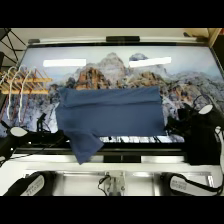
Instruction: Fold the shirts.
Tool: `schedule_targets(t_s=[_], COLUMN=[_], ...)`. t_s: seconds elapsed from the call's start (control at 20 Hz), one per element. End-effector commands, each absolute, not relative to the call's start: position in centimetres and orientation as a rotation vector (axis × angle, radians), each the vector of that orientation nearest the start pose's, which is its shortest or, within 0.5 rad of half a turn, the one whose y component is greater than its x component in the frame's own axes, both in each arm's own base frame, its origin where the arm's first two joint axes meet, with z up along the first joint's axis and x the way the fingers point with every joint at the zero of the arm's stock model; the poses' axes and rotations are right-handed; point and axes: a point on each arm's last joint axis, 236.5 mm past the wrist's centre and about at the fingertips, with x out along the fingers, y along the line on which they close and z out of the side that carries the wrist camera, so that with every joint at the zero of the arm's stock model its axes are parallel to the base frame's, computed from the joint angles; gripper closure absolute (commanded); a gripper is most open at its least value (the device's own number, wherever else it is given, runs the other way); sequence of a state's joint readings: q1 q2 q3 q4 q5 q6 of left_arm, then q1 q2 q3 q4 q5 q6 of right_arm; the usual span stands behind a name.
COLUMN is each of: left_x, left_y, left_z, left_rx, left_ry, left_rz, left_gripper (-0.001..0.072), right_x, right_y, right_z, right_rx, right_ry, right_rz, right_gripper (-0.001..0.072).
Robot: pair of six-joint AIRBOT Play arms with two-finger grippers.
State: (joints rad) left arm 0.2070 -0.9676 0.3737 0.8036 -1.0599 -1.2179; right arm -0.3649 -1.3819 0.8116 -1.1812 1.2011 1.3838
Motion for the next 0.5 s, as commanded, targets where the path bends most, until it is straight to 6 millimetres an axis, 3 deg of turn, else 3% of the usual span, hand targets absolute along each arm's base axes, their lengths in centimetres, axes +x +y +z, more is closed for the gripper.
schedule_targets(t_s=[0.0,0.15,0.2,0.35,0.45], left_x=[21.7,21.7,21.7,22.0,23.2], left_y=[-10.3,-10.3,-10.3,-10.2,-9.9], left_z=[-8.4,-8.4,-8.4,-8.2,-7.2], left_rx=[-0.694,-0.695,-0.695,-0.691,-0.664], left_ry=[1.411,1.411,1.410,1.403,1.365], left_rz=[-0.323,-0.323,-0.322,-0.323,-0.338], left_gripper=[0.0671,0.0671,0.0671,0.0671,0.0672], right_x=[27.5,26.1,25.6,25.4,26.4], right_y=[0.1,1.9,1.9,2.9,2.8], right_z=[-12.1,-12.3,-12.2,-11.5,-10.7], right_rx=[0.681,0.723,0.711,0.718,0.684], right_ry=[1.622,1.663,1.685,1.684,1.629], right_rz=[0.047,0.120,0.130,0.211,0.241], right_gripper=[0.0249,0.0259,0.0329,0.0648,0.0646])
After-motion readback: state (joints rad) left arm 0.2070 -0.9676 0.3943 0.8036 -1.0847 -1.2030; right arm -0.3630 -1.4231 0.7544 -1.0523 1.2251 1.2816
